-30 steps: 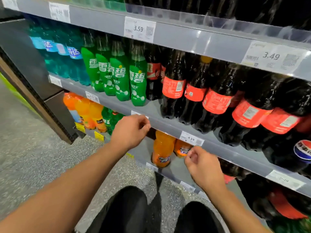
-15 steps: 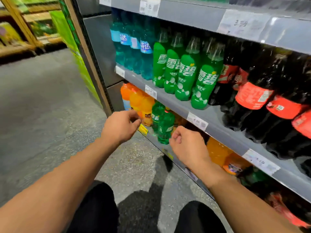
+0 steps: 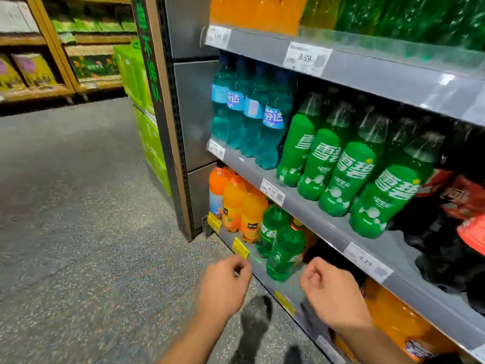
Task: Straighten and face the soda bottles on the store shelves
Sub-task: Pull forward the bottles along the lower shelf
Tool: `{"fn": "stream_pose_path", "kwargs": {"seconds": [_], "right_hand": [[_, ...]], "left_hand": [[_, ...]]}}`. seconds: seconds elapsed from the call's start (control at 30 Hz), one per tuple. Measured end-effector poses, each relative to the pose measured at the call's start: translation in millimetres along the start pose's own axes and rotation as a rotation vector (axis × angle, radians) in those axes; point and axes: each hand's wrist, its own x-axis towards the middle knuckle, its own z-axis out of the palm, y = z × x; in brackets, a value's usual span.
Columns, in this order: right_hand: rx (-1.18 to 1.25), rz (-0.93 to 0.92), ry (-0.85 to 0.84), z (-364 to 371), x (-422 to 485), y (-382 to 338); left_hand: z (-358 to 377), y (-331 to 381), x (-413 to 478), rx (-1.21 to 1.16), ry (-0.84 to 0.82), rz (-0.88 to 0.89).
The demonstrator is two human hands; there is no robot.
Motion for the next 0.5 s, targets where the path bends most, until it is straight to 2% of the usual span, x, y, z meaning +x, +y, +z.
{"fn": "stream_pose_path", "kwargs": {"seconds": [0.13,0.27,0.33,0.4,0.43,0.5], "right_hand": [[-0.083,0.075,0.044,-28,21,15],[-0.15,0.107,0.12,-47,32,26],[-0.066,0.026,0.267,-43,45,11],[0.163,-0.1,0.631,-39,46,6],[0.173,-0.096,0.644,-42,45,0],[0.132,0.002,0.33,-70,34,-32]], "left_hand": [[7,-8,18,-0.088,-0.098,-0.007],[-6,1,33,-0.279,-0.087,-0.022],[-16,5,37,-0.351,-0.09,-0.052],[-30,12,41,-0.356,-0.111,-0.043],[-41,20,43,-0.375,-0.12,-0.03],[-72,48,50,-0.407,-0.123,-0.02]]}}
